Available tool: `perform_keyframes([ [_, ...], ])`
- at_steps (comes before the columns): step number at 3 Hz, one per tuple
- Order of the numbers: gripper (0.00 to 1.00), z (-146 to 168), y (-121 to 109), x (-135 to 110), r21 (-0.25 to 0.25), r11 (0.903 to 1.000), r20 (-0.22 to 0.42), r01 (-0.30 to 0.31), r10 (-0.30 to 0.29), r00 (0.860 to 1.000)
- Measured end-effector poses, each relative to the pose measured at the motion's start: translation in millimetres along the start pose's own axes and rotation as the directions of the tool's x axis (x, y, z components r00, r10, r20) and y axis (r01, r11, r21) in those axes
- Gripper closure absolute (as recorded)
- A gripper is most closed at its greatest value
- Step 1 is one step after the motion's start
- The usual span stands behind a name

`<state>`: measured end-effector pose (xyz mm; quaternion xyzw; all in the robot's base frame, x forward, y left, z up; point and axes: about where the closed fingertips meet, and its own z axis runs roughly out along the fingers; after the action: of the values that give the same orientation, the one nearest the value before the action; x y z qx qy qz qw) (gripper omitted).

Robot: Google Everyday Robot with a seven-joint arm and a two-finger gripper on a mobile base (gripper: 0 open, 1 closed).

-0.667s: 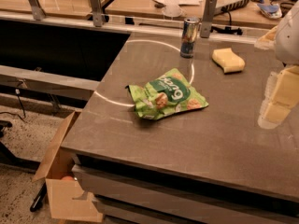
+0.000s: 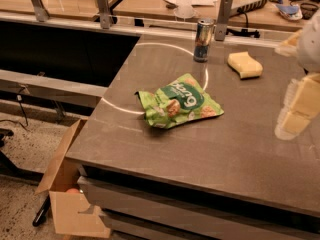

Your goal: Move sponge near green rice chip bag

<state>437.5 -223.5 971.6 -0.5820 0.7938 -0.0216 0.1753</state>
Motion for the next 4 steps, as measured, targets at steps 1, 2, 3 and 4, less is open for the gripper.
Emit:
perform_keyframes([
  [1, 0.0, 8.3, -1.7, 27.3, 0.021, 0.9789, 0.143, -0.203, 0.199, 0.97],
  [2, 0.0, 8.1, 3.7, 51.0, 0.05, 0.926, 0.308, -0.374, 0.342, 0.888],
  [3, 0.0, 17.6, 4.6, 66.0, 0.09, 0.8763, 0.431, -0.473, 0.394, 0.812],
  [4, 0.0, 34.8, -2.0, 66.8, 0.144, 0.8267, 0.493, -0.544, 0.417, 0.764],
])
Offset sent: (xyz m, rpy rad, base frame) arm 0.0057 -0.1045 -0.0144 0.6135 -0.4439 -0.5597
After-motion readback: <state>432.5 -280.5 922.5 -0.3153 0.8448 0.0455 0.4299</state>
